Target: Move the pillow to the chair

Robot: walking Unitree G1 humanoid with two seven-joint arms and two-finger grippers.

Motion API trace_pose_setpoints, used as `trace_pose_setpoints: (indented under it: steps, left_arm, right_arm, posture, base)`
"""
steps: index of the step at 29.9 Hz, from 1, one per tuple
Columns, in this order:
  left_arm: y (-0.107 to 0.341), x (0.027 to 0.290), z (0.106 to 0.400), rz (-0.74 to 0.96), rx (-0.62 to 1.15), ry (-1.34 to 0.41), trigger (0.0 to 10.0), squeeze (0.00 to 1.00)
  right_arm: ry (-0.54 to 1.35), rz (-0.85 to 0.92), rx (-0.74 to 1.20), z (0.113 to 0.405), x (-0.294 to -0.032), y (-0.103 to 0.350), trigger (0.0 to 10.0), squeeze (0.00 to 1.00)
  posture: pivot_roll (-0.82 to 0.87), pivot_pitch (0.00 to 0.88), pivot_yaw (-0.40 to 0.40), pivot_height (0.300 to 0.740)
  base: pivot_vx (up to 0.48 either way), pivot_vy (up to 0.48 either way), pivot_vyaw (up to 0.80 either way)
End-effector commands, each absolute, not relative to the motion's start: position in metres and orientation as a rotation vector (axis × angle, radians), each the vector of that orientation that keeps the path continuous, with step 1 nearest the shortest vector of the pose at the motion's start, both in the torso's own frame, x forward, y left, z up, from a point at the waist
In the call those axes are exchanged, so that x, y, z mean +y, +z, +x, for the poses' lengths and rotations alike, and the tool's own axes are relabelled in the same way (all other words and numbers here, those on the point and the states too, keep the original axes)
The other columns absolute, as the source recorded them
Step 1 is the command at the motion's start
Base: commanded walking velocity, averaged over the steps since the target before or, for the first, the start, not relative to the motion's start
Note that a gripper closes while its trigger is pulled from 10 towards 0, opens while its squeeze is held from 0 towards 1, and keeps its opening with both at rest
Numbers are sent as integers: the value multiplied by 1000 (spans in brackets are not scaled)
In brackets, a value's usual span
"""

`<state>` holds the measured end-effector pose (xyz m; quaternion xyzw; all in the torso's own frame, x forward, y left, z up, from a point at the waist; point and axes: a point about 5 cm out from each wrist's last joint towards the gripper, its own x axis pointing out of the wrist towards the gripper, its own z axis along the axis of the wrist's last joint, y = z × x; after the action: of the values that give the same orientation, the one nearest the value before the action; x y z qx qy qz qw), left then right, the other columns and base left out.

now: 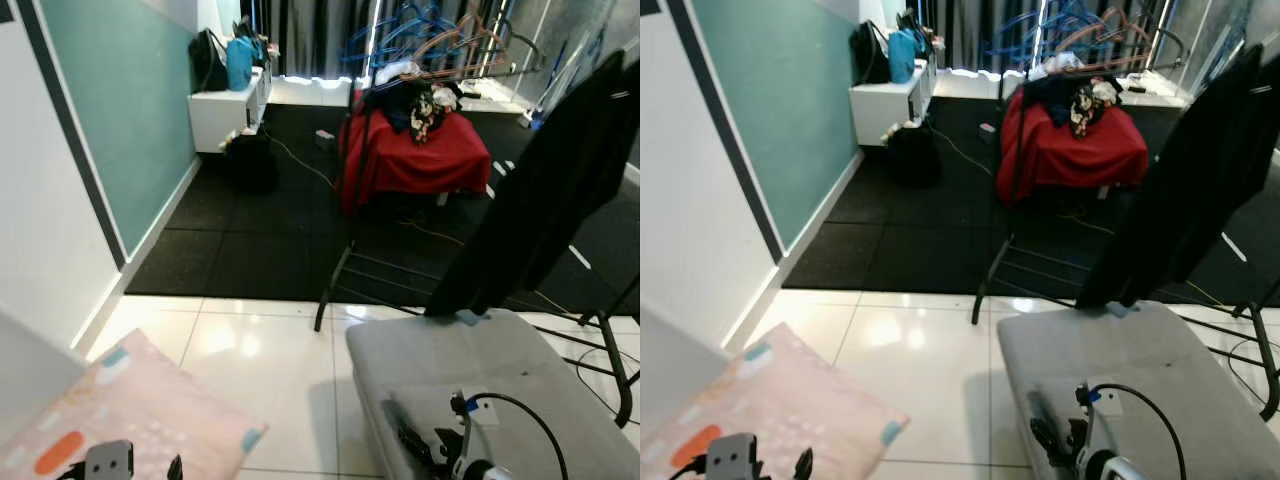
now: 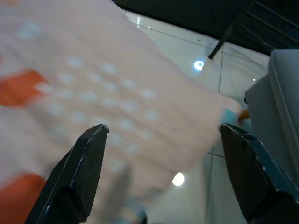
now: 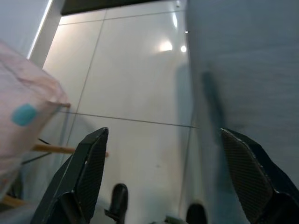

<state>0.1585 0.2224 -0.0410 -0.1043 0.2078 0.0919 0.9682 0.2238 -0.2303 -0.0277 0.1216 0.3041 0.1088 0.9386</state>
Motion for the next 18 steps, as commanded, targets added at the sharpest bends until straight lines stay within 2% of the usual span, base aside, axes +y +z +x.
trace_pose_setpoints:
  steps: [1,8,18]
  left_arm:
    - [-42,223,158,-213,432,195,10000,0]
    - [-41,226,160,-226,425,209,10000,0]
    - [-41,230,160,-219,434,222,10000,0]
  right_arm:
    - [208,262,613,224,-232,-27,10000,0]
    - [210,256,619,225,-232,-27,10000,0]
    - [215,249,625,226,-231,-27,10000,0]
  posture:
    - [-137,34,-49,740]
    - [-139,42,-48,740]
    - [-136,45,-46,740]
  base:
    - [0,0,0]
    - [0,0,0]
    - [0,0,-744]
